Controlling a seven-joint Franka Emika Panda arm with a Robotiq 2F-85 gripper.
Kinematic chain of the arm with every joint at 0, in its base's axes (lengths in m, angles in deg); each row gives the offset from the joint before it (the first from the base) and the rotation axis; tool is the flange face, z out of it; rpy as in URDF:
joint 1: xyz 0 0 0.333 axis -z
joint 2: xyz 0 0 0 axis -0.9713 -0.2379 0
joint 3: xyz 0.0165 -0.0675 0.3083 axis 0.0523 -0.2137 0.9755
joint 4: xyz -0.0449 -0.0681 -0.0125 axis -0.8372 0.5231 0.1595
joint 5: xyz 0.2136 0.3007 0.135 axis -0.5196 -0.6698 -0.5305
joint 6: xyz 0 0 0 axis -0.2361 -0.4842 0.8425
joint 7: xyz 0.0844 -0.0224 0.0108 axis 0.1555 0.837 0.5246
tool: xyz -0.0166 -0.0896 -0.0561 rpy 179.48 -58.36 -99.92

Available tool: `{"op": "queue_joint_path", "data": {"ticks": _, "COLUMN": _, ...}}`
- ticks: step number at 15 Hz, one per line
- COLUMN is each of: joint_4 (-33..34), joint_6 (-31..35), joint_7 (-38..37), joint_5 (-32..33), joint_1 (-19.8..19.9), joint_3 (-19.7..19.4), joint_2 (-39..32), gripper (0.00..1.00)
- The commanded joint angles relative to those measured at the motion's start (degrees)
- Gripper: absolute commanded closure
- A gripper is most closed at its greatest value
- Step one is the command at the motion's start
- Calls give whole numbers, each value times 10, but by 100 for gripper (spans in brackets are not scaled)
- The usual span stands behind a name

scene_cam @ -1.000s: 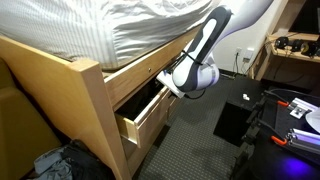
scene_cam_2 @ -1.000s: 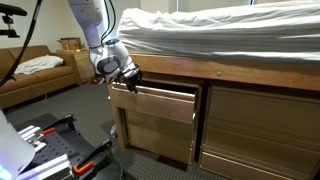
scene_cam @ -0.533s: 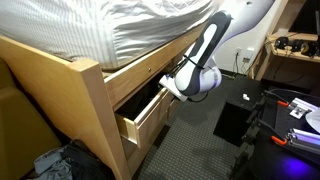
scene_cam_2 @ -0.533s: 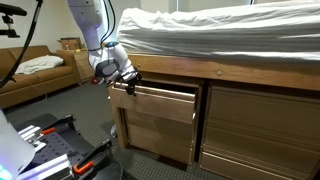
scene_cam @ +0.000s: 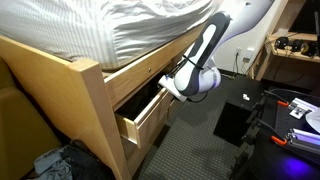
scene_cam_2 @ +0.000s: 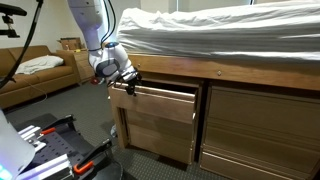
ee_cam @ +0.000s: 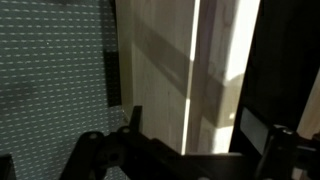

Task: Open the left top drawer

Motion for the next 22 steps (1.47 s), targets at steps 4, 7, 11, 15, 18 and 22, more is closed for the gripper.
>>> {"op": "queue_joint_path", "data": {"ticks": 4, "joint_4": 30, "joint_6": -34, "joint_7": 10, "joint_5": -7, "joint_1": 14, "joint_3": 3, "joint_2": -29, "gripper": 0}}
{"op": "queue_joint_path", "data": {"ticks": 7, "joint_4": 29, "joint_6": -33, "joint_7": 10, "joint_5": -7, "joint_1": 12, "joint_3": 4, "joint_2": -29, "gripper": 0}}
{"op": "queue_joint_path", "data": {"ticks": 11, "joint_4": 57, "joint_6": -153, "joint_7": -8, "joint_5": -6, "joint_1": -71, "joint_3": -100, "joint_2": -14, "gripper": 0}}
{"op": "queue_joint_path", "data": {"ticks": 15, "joint_4": 42, "joint_6": -258, "joint_7": -45, "joint_5": 36, "joint_1": -122, "joint_3": -165, "joint_2": -4, "gripper": 0}}
{"op": "queue_joint_path", "data": {"ticks": 18, "joint_4": 72, "joint_6": -381, "joint_7": -114, "joint_5": 136, "joint_1": -148, "joint_3": -214, "joint_2": 1, "gripper": 0}}
{"op": "queue_joint_path", "data": {"ticks": 22, "joint_4": 85, "joint_6": -457, "joint_7": -196, "joint_5": 265, "joint_1": -144, "joint_3": -219, "joint_2": 42, "gripper": 0}}
